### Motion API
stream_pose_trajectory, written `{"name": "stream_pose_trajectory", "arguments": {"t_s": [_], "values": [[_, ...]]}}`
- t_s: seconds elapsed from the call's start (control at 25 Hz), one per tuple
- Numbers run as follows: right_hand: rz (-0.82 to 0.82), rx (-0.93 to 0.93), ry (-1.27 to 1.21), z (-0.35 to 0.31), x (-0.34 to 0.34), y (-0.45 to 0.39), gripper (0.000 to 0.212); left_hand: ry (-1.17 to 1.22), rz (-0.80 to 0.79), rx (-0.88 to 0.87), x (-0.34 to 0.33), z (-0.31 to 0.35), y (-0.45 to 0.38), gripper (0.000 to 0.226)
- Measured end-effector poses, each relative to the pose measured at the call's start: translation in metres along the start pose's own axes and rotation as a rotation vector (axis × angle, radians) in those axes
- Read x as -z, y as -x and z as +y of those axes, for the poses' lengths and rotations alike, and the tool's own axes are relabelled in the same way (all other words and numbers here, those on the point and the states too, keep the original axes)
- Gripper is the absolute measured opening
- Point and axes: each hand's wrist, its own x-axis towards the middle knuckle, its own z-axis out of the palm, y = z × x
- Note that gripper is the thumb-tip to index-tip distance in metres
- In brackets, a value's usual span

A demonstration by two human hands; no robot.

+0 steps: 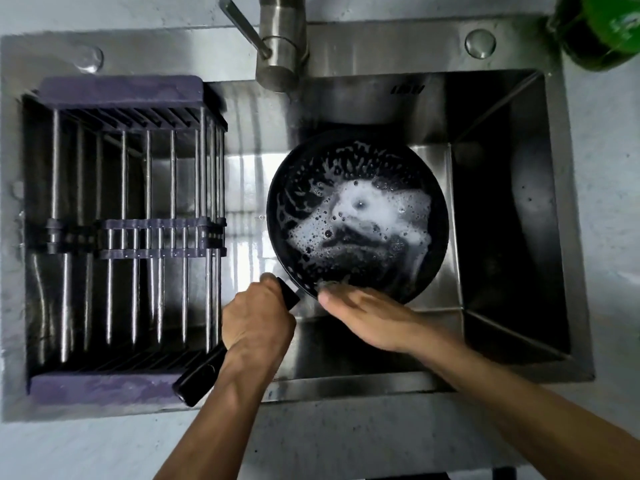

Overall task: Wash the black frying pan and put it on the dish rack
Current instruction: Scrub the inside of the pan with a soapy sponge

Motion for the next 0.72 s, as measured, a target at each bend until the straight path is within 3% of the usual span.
{"name": "stream_pose_trajectory", "arguments": {"t_s": [0.04,0.2,0.32,0.36,0.48,0.6,0.72], "values": [[-0.027,0.001,-0.049,-0.001,0.006,-0.006,0.057,0.006,0.001,0.001,0.0,0.001,0.0,0.025],[0.072,-0.128,0.219,0.025,0.011,0.004,0.062,-0.016,0.022,0.01,-0.001,0.001,0.0,0.024],[-0.015,0.084,-0.044,-0.003,-0.004,-0.001,0.058,-0.017,0.008,-0.006,-0.002,0.001,0.0,0.027],[-0.015,0.089,-0.019,0.001,0.003,-0.007,0.058,-0.012,0.001,-0.008,-0.002,0.001,0.0,0.028],[0.101,-0.086,0.271,0.027,0.021,0.005,0.071,-0.016,0.003,-0.008,-0.002,0.001,-0.001,0.028],[-0.03,0.019,0.114,0.009,0.007,0.014,0.06,-0.004,0.0,-0.011,-0.002,0.001,0.0,0.029],[0.099,-0.157,0.341,0.026,0.023,0.008,0.071,-0.014,0.021,-0.022,-0.003,0.001,0.001,0.027]]}}
